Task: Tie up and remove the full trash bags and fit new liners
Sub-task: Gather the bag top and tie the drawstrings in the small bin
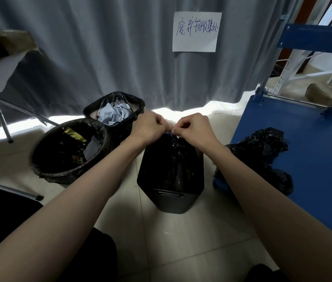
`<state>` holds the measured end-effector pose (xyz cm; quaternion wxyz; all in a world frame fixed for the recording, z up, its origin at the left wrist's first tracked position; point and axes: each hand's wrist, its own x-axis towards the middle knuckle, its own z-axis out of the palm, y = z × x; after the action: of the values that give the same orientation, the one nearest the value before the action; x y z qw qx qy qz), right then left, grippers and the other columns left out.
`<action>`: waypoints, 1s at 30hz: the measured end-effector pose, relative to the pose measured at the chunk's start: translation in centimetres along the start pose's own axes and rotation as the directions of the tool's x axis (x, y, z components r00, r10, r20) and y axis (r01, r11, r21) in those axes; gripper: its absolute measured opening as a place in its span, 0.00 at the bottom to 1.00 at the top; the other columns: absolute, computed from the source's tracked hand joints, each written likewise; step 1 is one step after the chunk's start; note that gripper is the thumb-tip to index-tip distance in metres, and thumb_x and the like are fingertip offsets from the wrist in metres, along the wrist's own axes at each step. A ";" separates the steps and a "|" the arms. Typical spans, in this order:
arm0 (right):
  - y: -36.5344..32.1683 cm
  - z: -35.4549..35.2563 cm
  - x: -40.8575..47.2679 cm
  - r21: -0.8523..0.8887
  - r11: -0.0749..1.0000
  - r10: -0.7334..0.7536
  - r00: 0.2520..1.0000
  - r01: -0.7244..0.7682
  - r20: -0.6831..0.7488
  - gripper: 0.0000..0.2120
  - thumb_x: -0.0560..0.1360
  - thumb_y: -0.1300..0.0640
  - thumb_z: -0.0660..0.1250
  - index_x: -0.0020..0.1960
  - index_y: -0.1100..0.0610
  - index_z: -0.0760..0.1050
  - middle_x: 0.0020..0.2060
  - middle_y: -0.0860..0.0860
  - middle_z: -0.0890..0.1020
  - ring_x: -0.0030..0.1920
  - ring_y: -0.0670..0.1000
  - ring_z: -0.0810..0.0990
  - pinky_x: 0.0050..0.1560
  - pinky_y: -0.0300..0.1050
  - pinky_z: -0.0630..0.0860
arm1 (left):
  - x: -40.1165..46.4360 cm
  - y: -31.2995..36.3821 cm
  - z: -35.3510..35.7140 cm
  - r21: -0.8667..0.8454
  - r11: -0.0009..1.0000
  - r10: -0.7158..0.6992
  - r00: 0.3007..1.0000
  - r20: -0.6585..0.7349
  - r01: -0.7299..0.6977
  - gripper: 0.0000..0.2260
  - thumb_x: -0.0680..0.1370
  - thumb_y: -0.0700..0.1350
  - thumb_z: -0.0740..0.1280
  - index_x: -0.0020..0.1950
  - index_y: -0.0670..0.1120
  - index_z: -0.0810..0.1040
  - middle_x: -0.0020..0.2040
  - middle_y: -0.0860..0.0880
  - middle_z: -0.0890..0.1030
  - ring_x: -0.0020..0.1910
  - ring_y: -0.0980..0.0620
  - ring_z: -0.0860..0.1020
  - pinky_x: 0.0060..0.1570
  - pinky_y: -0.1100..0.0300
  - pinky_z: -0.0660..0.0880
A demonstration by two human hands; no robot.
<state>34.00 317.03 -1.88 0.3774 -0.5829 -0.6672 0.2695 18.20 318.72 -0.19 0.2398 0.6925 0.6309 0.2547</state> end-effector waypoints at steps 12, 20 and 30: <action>-1.9 -0.6 0.5 0.051 0.978 0.196 0.976 -0.201 0.095 0.05 0.72 0.64 0.72 0.37 0.60 0.81 0.30 0.56 0.84 0.31 0.51 0.85 0.39 0.49 0.84 | -0.4 0.7 -0.4 0.233 0.970 0.063 0.998 0.012 -0.064 0.10 0.75 0.51 0.69 0.34 0.53 0.77 0.35 0.59 0.76 0.49 0.50 0.78 0.55 0.50 0.72; -1.9 -1.1 0.7 -0.005 0.971 0.239 0.958 -0.241 0.159 0.12 0.73 0.55 0.64 0.34 0.60 0.76 0.31 0.55 0.80 0.33 0.54 0.79 0.41 0.49 0.82 | -0.5 1.1 -0.5 0.286 0.945 0.165 0.986 0.001 -0.159 0.06 0.75 0.50 0.69 0.40 0.52 0.82 0.36 0.57 0.77 0.49 0.50 0.78 0.56 0.51 0.69; -1.3 -1.5 1.0 0.225 0.941 0.242 0.968 -0.252 0.071 0.06 0.74 0.63 0.67 0.46 0.61 0.83 0.33 0.53 0.82 0.32 0.49 0.80 0.37 0.39 0.79 | 0.0 0.4 -0.5 0.247 0.960 0.132 0.991 0.006 -0.129 0.06 0.74 0.50 0.70 0.39 0.51 0.83 0.37 0.57 0.81 0.49 0.50 0.79 0.58 0.47 0.72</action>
<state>34.47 317.63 0.18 0.3919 -0.6080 -0.5608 0.4028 18.19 318.64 0.50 0.1314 0.7557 0.6118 0.1931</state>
